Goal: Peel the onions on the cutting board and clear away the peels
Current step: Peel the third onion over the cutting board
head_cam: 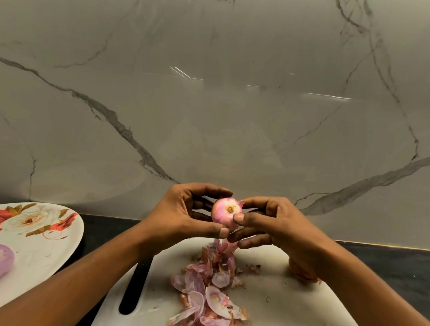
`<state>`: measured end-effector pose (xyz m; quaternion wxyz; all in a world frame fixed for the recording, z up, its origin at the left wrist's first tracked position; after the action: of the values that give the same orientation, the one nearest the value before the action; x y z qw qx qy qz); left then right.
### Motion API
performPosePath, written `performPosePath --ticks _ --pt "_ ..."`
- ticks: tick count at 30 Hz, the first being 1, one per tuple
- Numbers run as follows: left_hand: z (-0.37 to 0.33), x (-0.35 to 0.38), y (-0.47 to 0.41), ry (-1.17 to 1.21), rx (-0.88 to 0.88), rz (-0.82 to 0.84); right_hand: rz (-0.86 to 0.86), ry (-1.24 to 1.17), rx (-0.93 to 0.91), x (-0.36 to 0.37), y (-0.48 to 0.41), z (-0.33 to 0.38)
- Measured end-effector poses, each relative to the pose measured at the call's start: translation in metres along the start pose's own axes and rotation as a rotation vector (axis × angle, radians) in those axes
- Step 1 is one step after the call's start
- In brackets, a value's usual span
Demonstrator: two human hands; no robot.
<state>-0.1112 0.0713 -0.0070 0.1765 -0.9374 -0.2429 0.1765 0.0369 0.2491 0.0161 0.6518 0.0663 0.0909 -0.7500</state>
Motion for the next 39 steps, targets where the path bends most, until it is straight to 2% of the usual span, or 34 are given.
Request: performPosePath --ticks 6,13,17,22,31,39 --pt "0.002 0.002 -0.001 -0.028 0.046 0.005 -0.036 -0.126 0.014 0.001 -0.002 -0.002" --pt "0.003 -0.002 -0.002 -0.038 0.079 0.050 -0.118 -0.101 0.020 -0.002 -0.001 -0.004" --pt "0.005 -0.001 -0.003 -0.078 0.114 0.074 -0.081 -0.126 0.009 0.000 0.001 -0.002" --pt "0.008 0.001 -0.004 -0.180 0.162 0.013 -0.024 -0.174 0.055 0.001 0.004 0.001" --pt "0.009 0.001 -0.004 -0.281 0.223 -0.017 -0.076 -0.097 0.023 0.009 0.001 -0.002" --pt "0.006 0.000 -0.005 -0.194 0.226 -0.040 -0.116 -0.056 -0.050 0.012 0.001 -0.006"
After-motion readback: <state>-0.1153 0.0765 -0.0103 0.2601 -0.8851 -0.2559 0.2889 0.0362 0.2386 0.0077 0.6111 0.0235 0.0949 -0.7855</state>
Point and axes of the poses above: each hand's wrist, its own y-axis away from the middle knuckle, its own x-axis out of the palm, z = x × y, the point moved 1 cm from there along -y, towards the middle knuckle, and after that the axes turned 3 degrees about z, right-handed, at the moved point
